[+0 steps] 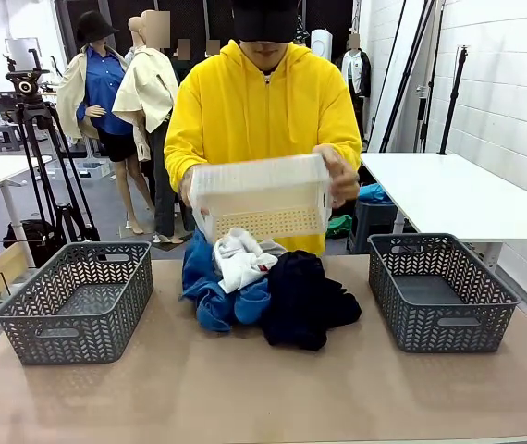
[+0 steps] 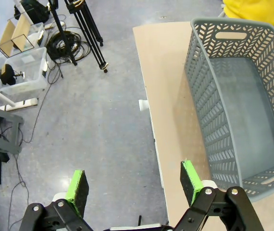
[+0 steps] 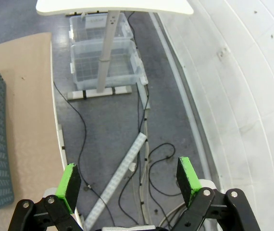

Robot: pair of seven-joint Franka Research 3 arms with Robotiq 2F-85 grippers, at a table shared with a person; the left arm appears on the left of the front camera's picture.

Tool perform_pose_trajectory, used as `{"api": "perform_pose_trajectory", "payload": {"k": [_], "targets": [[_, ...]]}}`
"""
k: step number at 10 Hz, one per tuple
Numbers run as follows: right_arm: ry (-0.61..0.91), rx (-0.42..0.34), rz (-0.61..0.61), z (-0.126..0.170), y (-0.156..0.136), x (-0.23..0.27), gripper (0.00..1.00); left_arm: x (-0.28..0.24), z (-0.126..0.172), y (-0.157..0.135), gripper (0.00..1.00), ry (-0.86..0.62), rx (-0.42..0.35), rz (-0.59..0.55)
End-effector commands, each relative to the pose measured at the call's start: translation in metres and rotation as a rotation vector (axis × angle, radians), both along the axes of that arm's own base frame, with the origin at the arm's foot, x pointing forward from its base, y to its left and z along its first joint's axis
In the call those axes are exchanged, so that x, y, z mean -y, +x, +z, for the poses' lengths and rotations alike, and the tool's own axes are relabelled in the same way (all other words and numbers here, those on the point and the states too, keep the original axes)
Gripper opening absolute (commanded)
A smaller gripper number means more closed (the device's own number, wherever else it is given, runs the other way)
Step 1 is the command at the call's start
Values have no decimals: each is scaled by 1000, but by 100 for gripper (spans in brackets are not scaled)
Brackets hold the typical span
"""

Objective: Sort the tops and bottoms.
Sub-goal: Lift clothes from the center of the table with your left hand.

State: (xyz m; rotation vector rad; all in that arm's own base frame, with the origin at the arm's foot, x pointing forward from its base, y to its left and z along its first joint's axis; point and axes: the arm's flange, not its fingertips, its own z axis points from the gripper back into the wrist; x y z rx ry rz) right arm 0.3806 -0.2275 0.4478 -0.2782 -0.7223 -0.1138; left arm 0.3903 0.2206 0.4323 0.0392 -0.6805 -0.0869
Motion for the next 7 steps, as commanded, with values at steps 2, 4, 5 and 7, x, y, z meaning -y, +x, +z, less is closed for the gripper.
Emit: {"api": "perform_pose_trajectory", "payload": {"k": [2, 4, 5, 7], "targets": [[0, -4, 1, 1, -2, 2, 100, -3, -3, -1, 100, 0, -3, -2], [0, -4, 1, 1, -2, 2, 100, -3, -3, -1, 100, 0, -3, -2], [0, -4, 1, 1, -2, 2, 100, -3, -3, -1, 100, 0, -3, -2], [0, -4, 1, 1, -2, 2, 100, -3, -3, -1, 100, 0, -3, -2]]}}
